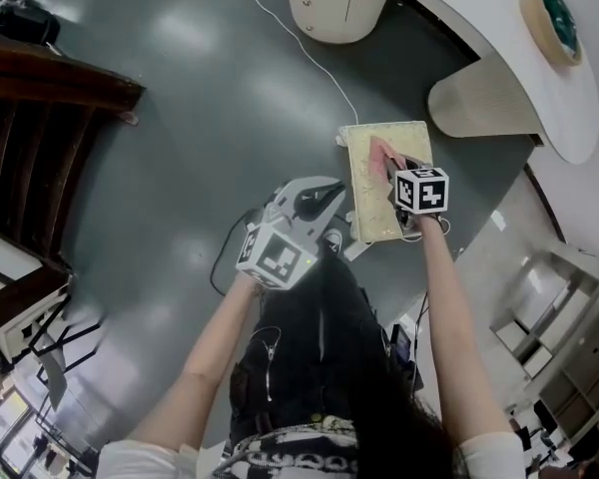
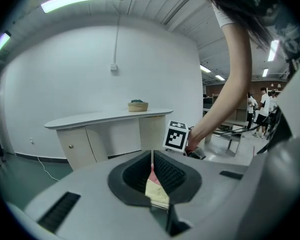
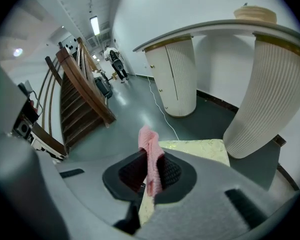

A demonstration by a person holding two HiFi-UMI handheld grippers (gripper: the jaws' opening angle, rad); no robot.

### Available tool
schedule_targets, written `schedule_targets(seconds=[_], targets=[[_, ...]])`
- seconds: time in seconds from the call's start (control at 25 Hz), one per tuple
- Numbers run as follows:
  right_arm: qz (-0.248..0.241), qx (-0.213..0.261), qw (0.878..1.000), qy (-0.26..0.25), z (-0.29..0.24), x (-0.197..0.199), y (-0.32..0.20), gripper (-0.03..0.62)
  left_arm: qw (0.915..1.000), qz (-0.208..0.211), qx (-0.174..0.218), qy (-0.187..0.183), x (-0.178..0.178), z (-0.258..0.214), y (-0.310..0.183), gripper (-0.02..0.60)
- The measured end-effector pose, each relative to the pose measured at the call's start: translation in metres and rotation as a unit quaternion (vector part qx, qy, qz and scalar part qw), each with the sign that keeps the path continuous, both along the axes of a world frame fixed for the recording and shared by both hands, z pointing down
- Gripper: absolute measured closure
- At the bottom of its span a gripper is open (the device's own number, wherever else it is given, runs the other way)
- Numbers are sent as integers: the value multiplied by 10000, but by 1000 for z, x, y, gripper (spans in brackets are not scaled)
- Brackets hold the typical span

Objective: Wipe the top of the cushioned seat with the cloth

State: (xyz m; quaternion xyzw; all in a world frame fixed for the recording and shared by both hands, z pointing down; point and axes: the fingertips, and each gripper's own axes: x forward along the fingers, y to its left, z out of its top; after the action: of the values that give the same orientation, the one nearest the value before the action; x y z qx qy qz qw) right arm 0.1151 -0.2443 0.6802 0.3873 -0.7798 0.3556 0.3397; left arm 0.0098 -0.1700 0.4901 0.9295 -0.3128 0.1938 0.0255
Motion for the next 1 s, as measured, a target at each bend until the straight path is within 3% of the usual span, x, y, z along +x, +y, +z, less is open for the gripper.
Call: schedule_targets(seconds=[0.52,1.0], targets=[[-312,-605,9972,317,111,-21,-22,583,9995,-4,-250,-201,-21,72,-57,566],[300,-733,9936,804,125,67,-38,583,9984,291,-451,-165,-2,82,-65,566]])
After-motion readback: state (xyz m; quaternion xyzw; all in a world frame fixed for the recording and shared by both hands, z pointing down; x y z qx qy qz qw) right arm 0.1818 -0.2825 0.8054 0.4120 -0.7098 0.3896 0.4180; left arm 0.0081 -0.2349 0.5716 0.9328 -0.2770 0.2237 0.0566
